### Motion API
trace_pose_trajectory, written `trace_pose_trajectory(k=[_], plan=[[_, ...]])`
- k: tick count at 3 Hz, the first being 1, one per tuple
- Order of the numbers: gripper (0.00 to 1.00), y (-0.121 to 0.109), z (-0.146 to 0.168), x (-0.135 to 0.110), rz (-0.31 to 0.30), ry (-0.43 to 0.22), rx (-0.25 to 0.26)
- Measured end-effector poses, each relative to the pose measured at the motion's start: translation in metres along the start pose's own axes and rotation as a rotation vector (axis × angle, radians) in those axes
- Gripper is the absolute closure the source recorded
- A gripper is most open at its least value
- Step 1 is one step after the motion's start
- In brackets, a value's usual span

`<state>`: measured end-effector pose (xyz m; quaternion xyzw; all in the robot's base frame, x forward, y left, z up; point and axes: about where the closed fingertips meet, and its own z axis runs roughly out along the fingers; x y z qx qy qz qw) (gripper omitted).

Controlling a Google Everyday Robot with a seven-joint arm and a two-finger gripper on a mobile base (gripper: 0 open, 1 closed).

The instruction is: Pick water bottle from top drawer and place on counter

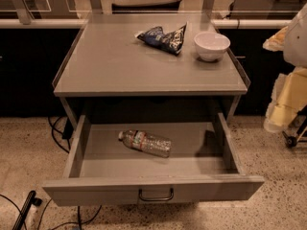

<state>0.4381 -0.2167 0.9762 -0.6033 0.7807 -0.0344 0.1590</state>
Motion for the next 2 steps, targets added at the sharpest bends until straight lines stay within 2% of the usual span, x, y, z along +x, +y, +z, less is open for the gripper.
trace_pose_trajectory(k=[1,2], plan=[[0.00,0.001,0.000,-0.002,-0.001,-0.008,0.002],[0.00,0.011,0.014,-0.009,0.000,-0.065,-0.048]])
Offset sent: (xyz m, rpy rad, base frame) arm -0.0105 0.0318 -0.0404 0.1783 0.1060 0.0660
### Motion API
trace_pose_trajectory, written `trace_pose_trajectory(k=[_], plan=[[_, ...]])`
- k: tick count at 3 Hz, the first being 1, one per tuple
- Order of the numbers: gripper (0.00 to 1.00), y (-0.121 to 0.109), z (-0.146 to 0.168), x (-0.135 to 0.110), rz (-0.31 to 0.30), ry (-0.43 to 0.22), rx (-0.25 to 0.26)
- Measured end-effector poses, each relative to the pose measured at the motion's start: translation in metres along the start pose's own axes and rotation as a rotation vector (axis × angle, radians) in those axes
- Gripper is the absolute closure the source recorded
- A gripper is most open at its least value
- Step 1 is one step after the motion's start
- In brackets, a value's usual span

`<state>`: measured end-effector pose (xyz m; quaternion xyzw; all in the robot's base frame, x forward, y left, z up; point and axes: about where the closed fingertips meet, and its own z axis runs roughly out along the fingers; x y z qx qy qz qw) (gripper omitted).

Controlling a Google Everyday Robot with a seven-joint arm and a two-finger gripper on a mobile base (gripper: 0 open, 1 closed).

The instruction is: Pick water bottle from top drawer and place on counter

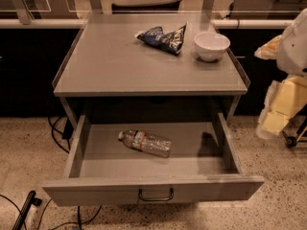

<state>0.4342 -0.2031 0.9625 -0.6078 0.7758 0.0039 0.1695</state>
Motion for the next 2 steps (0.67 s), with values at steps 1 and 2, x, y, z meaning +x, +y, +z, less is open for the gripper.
trace_pose_trajectory(k=[1,2], plan=[[0.00,0.013,0.035,-0.007,0.020,-0.135,-0.094],[0.00,0.030,0.068,-0.022,0.060,-0.293,-0.180]])
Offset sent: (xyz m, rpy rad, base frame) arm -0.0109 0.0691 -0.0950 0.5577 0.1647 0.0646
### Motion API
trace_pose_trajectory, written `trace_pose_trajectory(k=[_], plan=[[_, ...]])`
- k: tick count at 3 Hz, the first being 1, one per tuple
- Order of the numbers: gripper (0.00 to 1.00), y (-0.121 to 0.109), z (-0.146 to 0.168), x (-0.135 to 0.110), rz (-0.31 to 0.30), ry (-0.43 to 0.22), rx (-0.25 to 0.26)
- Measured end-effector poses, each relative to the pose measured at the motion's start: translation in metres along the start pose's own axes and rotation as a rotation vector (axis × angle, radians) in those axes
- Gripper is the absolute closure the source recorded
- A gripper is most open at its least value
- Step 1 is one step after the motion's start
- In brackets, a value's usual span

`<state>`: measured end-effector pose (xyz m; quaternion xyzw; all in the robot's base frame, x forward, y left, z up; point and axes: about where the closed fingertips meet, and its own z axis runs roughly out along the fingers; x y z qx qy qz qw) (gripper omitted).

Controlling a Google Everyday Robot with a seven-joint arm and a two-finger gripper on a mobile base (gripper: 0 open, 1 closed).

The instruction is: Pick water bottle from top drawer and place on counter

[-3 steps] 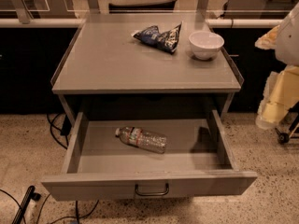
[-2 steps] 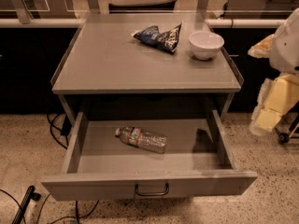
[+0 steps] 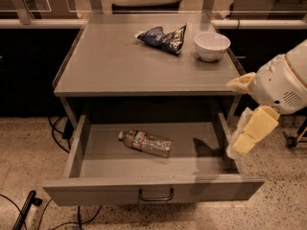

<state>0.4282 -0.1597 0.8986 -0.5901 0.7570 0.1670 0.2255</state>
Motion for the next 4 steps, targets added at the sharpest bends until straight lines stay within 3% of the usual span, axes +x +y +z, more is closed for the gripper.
trace_pose_trajectory(k=[1,2,3,4], plan=[[0.00,0.021,0.052,-0.037,0.003,-0.136,-0.059],[0.00,0.022,0.053,-0.038,0.002,-0.136,-0.060],[0.00,0.021,0.074,-0.036,0.027,-0.152,-0.062],[0.00,0.015,0.123,-0.026,0.095,-0.187,-0.078]])
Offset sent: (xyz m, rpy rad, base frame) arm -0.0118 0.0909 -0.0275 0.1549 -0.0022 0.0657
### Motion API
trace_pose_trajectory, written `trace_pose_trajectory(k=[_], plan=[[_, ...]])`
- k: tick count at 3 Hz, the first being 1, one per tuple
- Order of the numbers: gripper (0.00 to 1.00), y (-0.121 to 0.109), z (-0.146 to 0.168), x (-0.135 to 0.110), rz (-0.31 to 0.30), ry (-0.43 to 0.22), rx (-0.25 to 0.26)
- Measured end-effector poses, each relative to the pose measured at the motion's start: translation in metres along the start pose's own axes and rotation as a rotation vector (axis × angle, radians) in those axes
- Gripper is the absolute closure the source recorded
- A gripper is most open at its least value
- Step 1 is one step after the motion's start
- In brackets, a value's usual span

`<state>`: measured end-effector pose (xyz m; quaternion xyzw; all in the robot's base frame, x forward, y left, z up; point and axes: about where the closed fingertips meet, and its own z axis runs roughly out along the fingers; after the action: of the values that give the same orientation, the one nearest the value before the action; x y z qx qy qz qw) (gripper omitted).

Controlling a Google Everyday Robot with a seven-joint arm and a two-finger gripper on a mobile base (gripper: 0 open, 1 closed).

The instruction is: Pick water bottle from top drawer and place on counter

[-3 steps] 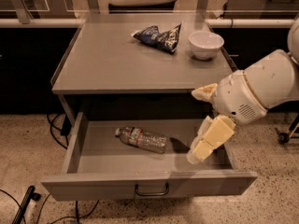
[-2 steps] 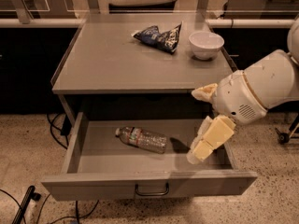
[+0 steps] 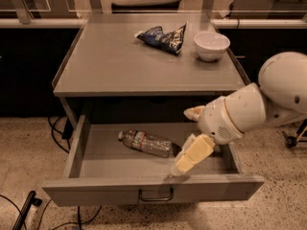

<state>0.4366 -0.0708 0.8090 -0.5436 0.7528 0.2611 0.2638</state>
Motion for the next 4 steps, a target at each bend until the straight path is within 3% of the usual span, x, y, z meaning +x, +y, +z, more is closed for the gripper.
trace_pose_trajectory(k=[1,2,4], plan=[[0.00,-0.016,0.041,0.015,0.061,-0.035,0.000],[0.00,-0.033,0.070,0.016,0.090,-0.062,-0.001],[0.00,-0.071,0.119,0.012,0.110,-0.091,0.028]])
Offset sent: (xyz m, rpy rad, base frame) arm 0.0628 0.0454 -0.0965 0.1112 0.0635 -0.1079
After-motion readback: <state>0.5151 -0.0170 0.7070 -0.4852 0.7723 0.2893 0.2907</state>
